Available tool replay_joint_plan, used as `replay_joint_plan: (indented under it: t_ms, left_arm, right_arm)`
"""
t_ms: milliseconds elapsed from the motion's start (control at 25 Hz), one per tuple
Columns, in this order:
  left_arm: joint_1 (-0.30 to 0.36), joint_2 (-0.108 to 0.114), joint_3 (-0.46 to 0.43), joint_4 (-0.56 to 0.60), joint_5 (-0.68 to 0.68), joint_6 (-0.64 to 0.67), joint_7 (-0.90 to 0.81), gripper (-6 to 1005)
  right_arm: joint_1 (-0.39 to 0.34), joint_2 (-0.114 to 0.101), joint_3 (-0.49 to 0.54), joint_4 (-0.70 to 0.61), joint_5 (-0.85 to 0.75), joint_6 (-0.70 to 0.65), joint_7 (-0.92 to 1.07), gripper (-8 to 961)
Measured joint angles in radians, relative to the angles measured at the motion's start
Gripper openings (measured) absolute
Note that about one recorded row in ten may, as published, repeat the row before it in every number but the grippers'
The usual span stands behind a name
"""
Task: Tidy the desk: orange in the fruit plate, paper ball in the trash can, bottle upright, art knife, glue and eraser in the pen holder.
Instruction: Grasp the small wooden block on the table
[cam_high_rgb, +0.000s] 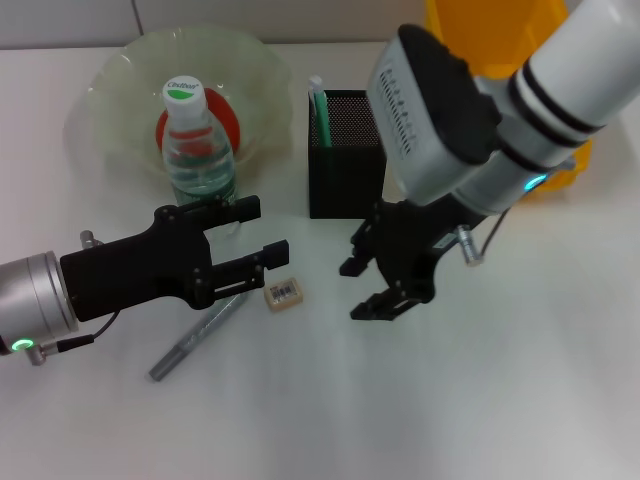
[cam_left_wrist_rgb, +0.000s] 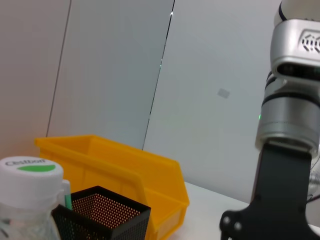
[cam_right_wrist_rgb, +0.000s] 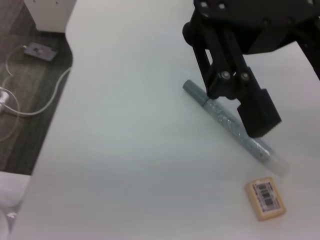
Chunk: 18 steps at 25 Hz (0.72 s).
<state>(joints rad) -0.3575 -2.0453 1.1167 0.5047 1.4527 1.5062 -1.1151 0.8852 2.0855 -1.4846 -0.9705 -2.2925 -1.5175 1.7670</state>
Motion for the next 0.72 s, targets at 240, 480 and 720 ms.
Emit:
replay_joint_plan:
  t_ms: [240, 480, 720]
  left_arm:
    - [-0.003, -0.004, 0.0, 0.0, 0.0, -0.001, 0.0, 670]
    - [-0.006, -0.011, 0.0, 0.0, -0.001, -0.009, 0.011, 669]
    - [-0.008, -0.015, 0.0, 0.0, -0.001, -0.018, 0.013, 669]
  right_arm:
    - [-0.011, 0.001, -0.061, 0.026, 0.086, 0.109, -0.095, 491]
    - [-0.002, 0.002, -0.103, 0.052, 0.094, 0.175, -0.101, 492]
    - [-0.015, 0.005, -0.219, 0.059, 0.114, 0.277, -0.116, 492]
